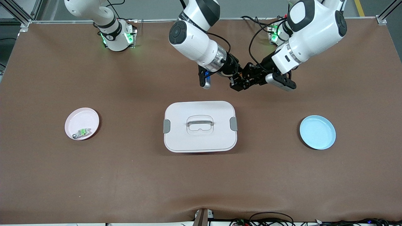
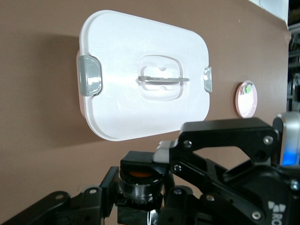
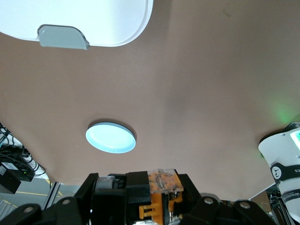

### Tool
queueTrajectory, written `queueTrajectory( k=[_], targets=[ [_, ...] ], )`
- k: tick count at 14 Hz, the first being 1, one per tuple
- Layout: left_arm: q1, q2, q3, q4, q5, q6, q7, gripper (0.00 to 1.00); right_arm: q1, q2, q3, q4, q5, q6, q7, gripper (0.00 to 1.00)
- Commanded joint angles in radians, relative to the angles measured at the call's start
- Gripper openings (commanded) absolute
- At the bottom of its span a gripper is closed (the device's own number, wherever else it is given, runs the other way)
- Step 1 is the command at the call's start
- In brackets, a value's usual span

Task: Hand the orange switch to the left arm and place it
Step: 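Carry the switch with the left gripper while the right gripper withdraws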

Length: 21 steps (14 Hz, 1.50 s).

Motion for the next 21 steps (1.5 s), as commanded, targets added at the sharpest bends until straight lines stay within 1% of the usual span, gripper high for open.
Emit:
queueTrajectory(
  k=[1, 2, 3, 4, 5, 6, 8, 9, 10, 11, 13, 16, 18, 19, 21],
  targets=[
    [0.004, 0.012, -0.012, -0.004, -0.026, 0.021, 0.005, 0.27, 0.007, 0.01, -0.004, 0.032, 0.011, 0.001, 0.007, 0.2],
    [0.006, 0.014, -0.012, -0.002, -0.026, 0.02, 0.006, 0.14, 0.007, 0.01, -0.004, 0.032, 0.011, 0.001, 0.007, 0.2],
    [0.01, 0.015, -0.012, 0.001, -0.022, 0.015, 0.008, 0.04, 0.007, 0.01, -0.004, 0.032, 0.011, 0.001, 0.008, 0.2],
    [0.014, 0.015, -0.011, 0.002, -0.013, 0.014, 0.011, 0.0, 0.007, 0.01, -0.004, 0.032, 0.011, 0.001, 0.008, 0.2],
    [0.017, 0.017, -0.009, 0.004, -0.011, 0.012, 0.035, 0.0, 0.007, 0.01, -0.003, 0.032, 0.011, 0.001, 0.008, 0.21],
    [0.027, 0.021, -0.006, 0.005, -0.011, 0.012, 0.066, 0.0, 0.007, 0.01, -0.004, 0.032, 0.011, 0.001, 0.008, 0.31],
    [0.076, 0.021, -0.006, 0.01, -0.008, -0.005, 0.107, 0.0, 0.002, 0.01, -0.003, 0.032, 0.017, -0.003, 0.011, 0.68],
    [0.098, 0.023, -0.005, 0.021, 0.006, -0.029, 0.123, 0.0, 0.001, 0.01, -0.003, 0.032, 0.02, -0.005, 0.015, 0.8],
    [0.137, 0.03, -0.005, 0.037, 0.052, -0.054, 0.13, 0.0, 0.001, 0.009, -0.003, 0.032, 0.02, -0.006, 0.015, 0.92],
    [0.173, 0.049, -0.006, 0.07, 0.125, -0.09, 0.135, 0.0, -0.001, 0.009, -0.003, 0.032, 0.02, -0.006, 0.016, 1.0],
    [0.225, 0.102, -0.005, 0.146, 0.248, -0.166, 0.138, 0.0, -0.001, 0.007, -0.003, 0.033, 0.017, -0.008, 0.015, 1.0],
    [0.285, 0.139, -0.005, 0.177, 0.366, -0.178, 0.149, 0.0, -0.008, -0.002, -0.006, 0.033, 0.015, -0.016, 0.015, 1.0],
    [0.323, 0.164, -0.003, 0.191, 0.487, -0.178, 0.187, 0.0, -0.01, -0.008, -0.011, 0.033, 0.008, -0.063, 0.01, 1.0],
    [0.354, 0.178, -0.003, 0.191, 0.521, -0.178, 0.218, 0.0, -0.01, -0.025, -0.017, 0.033, 0.001, -0.092, 0.008, 1.0],
    [0.408, 0.213, -0.002, 0.202, 0.529, -0.178, 0.334, 0.0, -0.027, -0.071, -0.024, 0.027, -0.041, -0.123, -0.008, 1.0]
  ],
)
